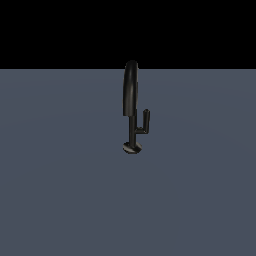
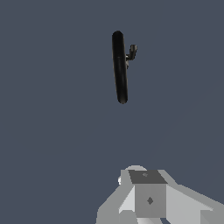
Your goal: Turn on the faucet by rotating a designated handle.
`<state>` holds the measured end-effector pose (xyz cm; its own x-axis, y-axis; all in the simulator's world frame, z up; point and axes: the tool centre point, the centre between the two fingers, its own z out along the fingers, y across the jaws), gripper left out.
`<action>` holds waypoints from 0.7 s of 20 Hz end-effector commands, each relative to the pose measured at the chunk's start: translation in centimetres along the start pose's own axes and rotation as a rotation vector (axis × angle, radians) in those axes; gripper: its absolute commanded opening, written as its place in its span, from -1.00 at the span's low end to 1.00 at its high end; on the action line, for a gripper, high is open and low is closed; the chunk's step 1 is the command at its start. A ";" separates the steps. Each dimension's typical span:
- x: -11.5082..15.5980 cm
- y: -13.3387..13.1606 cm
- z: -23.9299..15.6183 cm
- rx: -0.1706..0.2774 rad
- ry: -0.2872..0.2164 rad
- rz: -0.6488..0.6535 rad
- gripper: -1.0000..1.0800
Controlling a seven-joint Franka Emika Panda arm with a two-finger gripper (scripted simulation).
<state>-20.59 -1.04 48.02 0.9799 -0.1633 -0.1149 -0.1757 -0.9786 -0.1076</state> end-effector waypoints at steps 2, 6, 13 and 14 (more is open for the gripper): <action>2.0 -0.1 0.4 0.047 -0.048 0.051 -1.00; 4.4 -0.1 1.0 0.103 -0.106 0.112 -1.00; 8.6 0.1 2.4 0.205 -0.209 0.220 -1.00; 9.2 0.2 2.6 0.220 -0.224 0.236 -1.00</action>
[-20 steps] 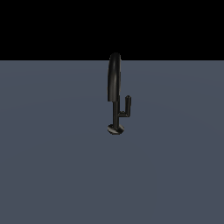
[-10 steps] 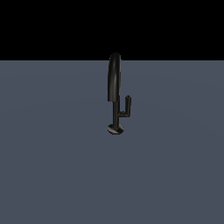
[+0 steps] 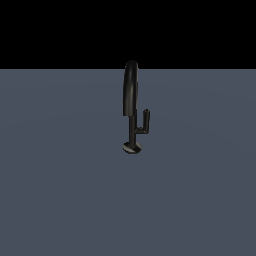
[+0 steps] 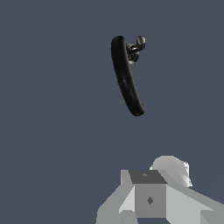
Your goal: Turn on the faucet by rotating a designated handle.
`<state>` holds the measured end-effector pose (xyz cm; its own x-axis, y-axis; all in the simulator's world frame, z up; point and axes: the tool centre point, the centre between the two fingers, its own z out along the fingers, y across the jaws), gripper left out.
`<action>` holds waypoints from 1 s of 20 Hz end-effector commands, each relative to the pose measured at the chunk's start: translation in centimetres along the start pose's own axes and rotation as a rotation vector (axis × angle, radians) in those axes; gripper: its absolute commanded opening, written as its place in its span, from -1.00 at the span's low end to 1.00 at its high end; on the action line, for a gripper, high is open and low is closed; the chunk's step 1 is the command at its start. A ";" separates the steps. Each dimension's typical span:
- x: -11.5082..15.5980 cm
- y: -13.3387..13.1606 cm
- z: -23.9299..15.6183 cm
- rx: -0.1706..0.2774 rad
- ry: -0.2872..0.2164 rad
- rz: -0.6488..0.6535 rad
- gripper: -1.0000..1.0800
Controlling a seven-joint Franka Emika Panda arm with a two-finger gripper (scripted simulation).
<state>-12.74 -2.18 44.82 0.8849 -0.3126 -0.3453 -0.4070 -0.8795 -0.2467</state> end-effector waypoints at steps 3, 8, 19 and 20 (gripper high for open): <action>2.9 -0.1 0.6 0.068 -0.069 0.072 -1.00; 6.1 -0.1 1.4 0.146 -0.147 0.153 -1.00; 13.1 0.7 4.4 0.331 -0.332 0.342 -1.00; 13.8 0.8 4.8 0.349 -0.350 0.360 -1.00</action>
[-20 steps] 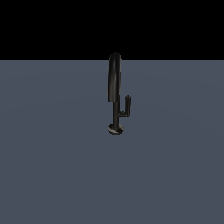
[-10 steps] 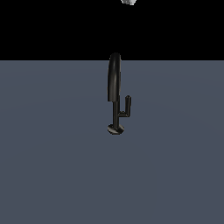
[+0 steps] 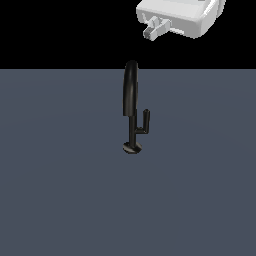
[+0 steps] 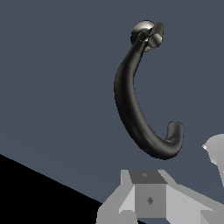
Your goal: Turn on the faucet by rotating a designated handle.
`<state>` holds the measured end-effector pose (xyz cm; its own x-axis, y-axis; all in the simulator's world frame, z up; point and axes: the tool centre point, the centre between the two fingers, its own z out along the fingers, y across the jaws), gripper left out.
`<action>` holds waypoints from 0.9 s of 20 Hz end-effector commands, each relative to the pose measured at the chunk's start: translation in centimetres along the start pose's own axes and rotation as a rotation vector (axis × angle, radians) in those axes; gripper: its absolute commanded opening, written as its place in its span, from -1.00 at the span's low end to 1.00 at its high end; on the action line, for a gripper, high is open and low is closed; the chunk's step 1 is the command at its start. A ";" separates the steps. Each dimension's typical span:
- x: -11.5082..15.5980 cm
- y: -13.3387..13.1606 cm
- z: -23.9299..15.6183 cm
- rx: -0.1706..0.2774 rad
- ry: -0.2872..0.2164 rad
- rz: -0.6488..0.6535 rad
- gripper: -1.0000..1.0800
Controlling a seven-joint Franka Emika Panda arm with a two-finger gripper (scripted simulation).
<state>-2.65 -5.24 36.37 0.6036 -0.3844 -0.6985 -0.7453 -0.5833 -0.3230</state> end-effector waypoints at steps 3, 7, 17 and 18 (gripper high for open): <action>3.4 -0.1 0.6 0.083 -0.084 0.084 -1.00; 6.5 0.0 1.5 0.162 -0.164 0.165 -1.00; 14.5 1.0 5.3 0.379 -0.382 0.389 -1.00; 15.2 1.1 5.8 0.399 -0.403 0.410 -1.00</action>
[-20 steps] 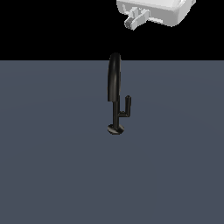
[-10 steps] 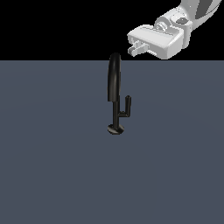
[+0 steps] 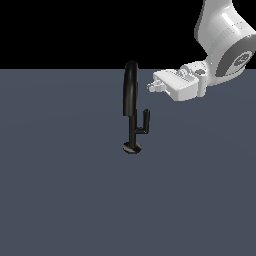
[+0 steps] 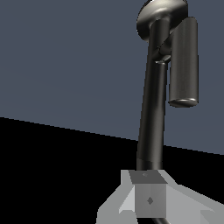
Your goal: Turn on the faucet by rotating a designated handle.
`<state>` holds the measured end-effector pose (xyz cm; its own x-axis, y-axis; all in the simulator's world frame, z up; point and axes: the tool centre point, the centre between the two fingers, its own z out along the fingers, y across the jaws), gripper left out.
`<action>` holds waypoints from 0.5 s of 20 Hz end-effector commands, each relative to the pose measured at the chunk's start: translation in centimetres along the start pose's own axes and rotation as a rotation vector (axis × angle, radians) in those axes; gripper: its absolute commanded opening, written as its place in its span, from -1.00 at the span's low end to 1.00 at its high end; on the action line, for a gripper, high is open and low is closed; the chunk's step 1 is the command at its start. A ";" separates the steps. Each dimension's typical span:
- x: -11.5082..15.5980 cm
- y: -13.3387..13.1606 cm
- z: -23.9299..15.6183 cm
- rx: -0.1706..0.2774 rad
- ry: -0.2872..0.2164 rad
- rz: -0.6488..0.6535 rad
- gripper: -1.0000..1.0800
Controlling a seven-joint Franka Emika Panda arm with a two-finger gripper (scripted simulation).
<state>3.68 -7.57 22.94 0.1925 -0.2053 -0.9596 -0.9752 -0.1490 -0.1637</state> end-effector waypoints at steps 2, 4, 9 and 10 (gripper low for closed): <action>2.8 -0.2 0.6 0.070 -0.071 0.073 -1.00; 4.2 -0.1 1.0 0.104 -0.105 0.108 -1.00; 6.7 0.0 1.9 0.170 -0.171 0.177 -1.00; 7.1 0.0 2.1 0.180 -0.181 0.187 -1.00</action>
<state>4.73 -7.16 16.28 0.0178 -0.0538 -0.9984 -0.9993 0.0332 -0.0196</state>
